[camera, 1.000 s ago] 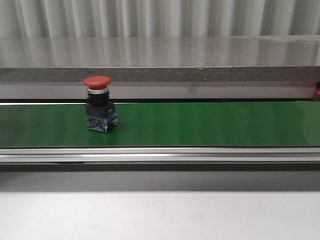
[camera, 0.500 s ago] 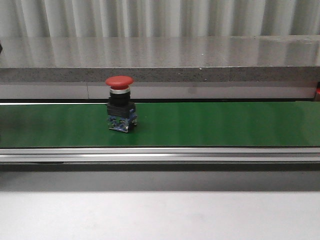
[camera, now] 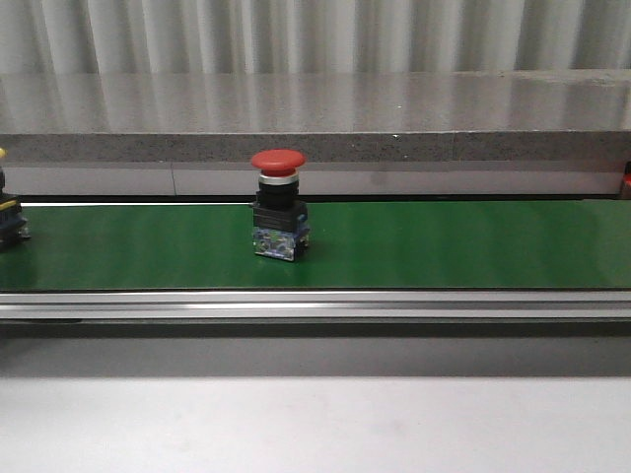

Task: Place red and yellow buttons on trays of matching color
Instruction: 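Lower the yellow button onto the conveyor's near end, open left gripper, then lower the right gripper onto the red button at the conveyor's far end and grasp it, then carry the red button into the red tray and open the right gripper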

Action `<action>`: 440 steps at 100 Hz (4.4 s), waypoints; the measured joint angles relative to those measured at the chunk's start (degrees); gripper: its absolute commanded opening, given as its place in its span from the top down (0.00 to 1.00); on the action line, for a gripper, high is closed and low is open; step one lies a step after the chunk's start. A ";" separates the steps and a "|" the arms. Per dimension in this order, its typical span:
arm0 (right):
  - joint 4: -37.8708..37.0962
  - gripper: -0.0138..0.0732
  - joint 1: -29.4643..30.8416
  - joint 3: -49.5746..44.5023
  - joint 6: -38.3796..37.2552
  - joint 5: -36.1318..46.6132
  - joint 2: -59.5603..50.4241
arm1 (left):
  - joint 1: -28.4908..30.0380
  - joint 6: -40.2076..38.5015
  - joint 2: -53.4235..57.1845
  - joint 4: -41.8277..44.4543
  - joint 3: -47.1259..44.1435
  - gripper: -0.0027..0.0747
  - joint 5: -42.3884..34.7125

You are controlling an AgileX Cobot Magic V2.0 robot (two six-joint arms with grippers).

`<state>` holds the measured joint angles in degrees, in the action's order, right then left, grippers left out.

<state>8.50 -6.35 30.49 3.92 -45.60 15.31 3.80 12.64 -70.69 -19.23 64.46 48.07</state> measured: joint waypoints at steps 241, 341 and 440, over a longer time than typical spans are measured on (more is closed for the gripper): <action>2.46 0.16 -11.29 45.58 3.17 -15.53 74.74 | -8.64 -4.73 43.75 12.33 -34.20 0.99 -14.55; 1.96 0.64 8.57 47.34 -3.92 -12.96 71.04 | -8.64 -4.73 43.75 12.33 -34.20 0.99 -14.44; 1.77 0.64 37.94 52.08 -12.54 -7.24 83.60 | -8.64 -4.73 43.75 12.33 -34.20 0.99 -14.44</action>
<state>10.26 31.59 82.57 -8.62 -52.83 98.92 -4.84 7.92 -26.94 -6.90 30.26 33.63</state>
